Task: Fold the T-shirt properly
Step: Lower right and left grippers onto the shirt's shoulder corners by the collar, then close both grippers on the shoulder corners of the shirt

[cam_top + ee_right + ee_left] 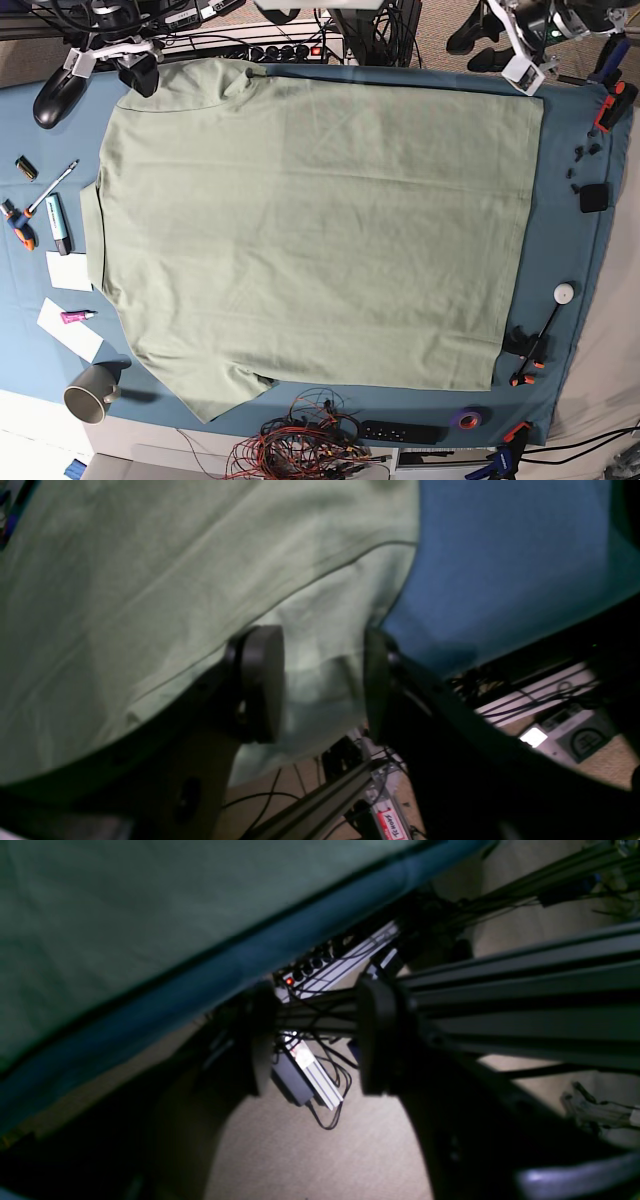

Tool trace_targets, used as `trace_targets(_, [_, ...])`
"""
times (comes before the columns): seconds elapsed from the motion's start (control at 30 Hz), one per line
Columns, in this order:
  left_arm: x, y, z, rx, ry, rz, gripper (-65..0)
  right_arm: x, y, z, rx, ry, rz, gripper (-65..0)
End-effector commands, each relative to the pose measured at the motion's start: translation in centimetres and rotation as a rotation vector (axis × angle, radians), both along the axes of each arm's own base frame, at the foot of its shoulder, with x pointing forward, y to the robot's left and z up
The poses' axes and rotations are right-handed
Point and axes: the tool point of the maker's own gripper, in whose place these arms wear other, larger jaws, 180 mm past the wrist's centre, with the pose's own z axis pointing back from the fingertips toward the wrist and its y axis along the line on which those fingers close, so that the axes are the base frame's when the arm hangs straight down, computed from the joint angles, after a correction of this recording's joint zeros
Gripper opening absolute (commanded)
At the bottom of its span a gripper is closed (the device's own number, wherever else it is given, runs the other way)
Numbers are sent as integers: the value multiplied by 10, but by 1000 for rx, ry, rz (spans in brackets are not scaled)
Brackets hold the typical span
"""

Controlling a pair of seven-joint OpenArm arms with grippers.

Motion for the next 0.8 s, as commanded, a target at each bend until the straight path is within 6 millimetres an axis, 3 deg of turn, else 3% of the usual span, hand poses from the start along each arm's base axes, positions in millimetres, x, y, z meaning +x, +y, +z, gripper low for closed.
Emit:
trace_targets(0.0, [0,-2,7,-21,-15,-7,-378,-12,7,-9,13,74,36,-388])
trace_targets(0.33, [3,2,5,-7,-7,26,-378,-3,46,-20,82,88,129,-388])
trace_targets(0.57, [3,2,5,-7,-7,26,-378,-9,45,-26,55,127,138,-389])
trace_targets(0.67, [4,2,5,-7,-10,27,-378,-15,44,-27,52,143,137,-451])
trace_targets(0.77, [11,3,5,4,-27,31,-378,-18,44,-28,51,150,139,-572])
